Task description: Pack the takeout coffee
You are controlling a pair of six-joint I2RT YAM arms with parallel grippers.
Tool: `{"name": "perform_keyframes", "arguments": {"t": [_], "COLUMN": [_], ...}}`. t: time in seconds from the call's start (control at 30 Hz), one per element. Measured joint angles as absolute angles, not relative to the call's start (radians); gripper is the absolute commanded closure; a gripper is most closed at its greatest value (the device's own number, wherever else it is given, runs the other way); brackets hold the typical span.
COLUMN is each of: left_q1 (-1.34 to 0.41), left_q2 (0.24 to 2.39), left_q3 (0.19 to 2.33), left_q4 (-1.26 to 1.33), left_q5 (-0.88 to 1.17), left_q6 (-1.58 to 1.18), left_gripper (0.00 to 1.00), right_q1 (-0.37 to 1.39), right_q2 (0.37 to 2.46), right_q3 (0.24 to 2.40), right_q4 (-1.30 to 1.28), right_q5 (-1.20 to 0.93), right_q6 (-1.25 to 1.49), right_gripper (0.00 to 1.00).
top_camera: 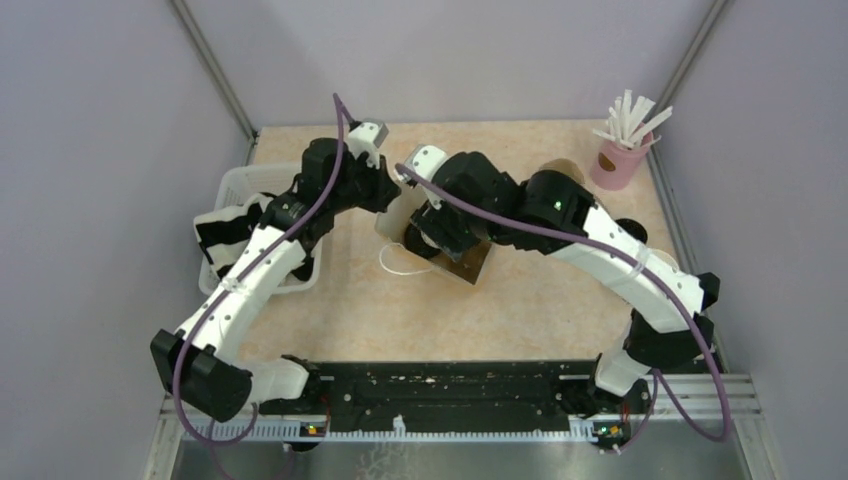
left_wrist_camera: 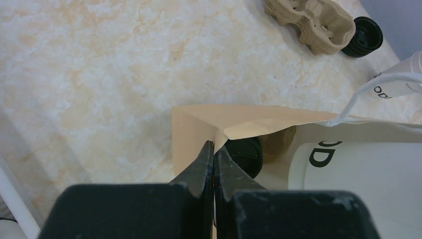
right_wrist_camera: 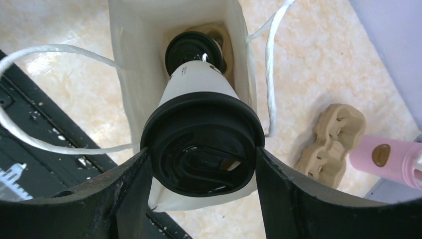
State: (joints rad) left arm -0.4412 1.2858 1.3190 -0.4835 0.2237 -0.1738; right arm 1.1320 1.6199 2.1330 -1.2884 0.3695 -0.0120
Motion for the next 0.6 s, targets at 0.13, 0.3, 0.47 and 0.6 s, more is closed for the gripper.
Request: {"name": "perform_keyframes", "arguments": {"t": [0.13,0.3,0.47,0.6], "left_q1": [-0.442,-0.442,-0.442,-0.442], "left_q2": [1.232,1.19,1.184,1.184], "left_q3": [1.239,1.155,1.121,1.12], "left_q4": [-0.391,-0.275,-0.197,-0.176], "left_q5": [0.228,0.23,0.231,0.234], "left_q6": [-0.152,-0.126,-0.11,-0.102], "left_gripper": [1.0,1.0,1.0,1.0], "right_q1": [1.191,1.235,1.269,1.287], "right_q2": [1.628,1.656,1.706,1.742], "right_q3": [2.101,2.102,2.112,2.116], "right_q4": [-1.278,-1.258,-1.258,-1.275], "right_q5": [0.459,0.54,0.604,0.643], "right_q6": [-0.024,-0.029,-0.035,-0.034], "right_gripper": [0.57,0.56,0.57,0.58]}}
